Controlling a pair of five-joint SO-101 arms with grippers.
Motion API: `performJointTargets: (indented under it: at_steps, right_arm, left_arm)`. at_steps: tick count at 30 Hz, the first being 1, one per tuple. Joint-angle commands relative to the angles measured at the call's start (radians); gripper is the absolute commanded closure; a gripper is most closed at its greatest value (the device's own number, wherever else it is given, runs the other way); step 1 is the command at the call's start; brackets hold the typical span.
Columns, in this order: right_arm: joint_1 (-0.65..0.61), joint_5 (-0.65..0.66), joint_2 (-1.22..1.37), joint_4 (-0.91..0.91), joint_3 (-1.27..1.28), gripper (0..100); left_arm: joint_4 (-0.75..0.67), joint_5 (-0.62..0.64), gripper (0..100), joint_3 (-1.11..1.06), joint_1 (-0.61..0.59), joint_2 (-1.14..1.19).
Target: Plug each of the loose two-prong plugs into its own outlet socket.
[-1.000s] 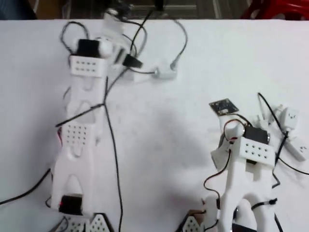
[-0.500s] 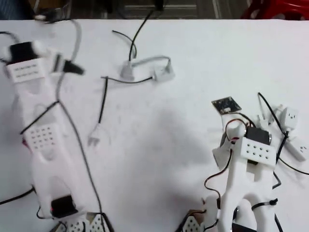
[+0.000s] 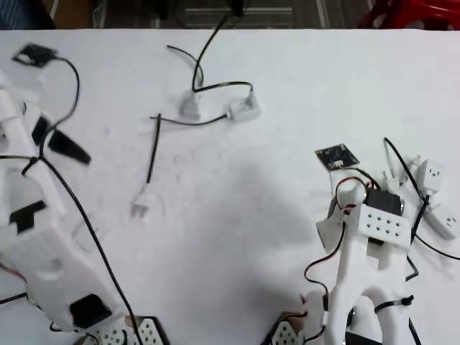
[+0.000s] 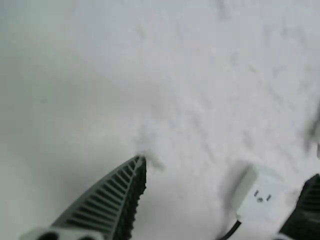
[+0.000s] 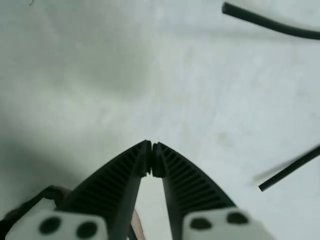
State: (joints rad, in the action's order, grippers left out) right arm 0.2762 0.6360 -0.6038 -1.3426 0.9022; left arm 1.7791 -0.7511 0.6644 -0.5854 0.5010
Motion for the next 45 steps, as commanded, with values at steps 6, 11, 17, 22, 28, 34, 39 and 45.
performJointTargets:
  at_steps: [6,11,17,22,28,34,39,45]
  right_arm:
    - [0.008,0.008,-0.018,0.016,0.038,98.1]
    - [0.01,0.008,-0.018,0.033,0.057,98.1]
    - [0.01,0.008,-0.018,0.039,0.069,98.1]
    - [0.01,0.008,-0.018,0.087,0.092,98.1]
    - [0.01,0.008,-0.018,0.147,0.129,98.1]
    - [0.01,0.008,-0.018,0.151,0.129,98.1]
    - [0.01,0.008,-0.018,0.148,0.129,98.1]
    - [0.01,0.008,-0.018,0.145,0.124,98.1]
  left_arm:
    - [-0.265,-0.356,56,-0.752,0.008,-0.337]
    - [-0.457,-0.489,56,-0.939,0.001,-0.341]
    - [-0.694,-0.563,56,-1.114,-0.012,-0.341]
    - [-0.758,-0.608,60,-1.211,-0.005,-0.341]
    - [-0.738,-0.632,83,-1.224,0.025,-0.341]
    - [-0.779,-0.631,93,-1.226,0.025,-0.343]
    - [-0.75,-0.621,93,-1.203,0.058,-0.371]
    - [-0.428,-0.474,93,-1.178,0.231,-0.618]
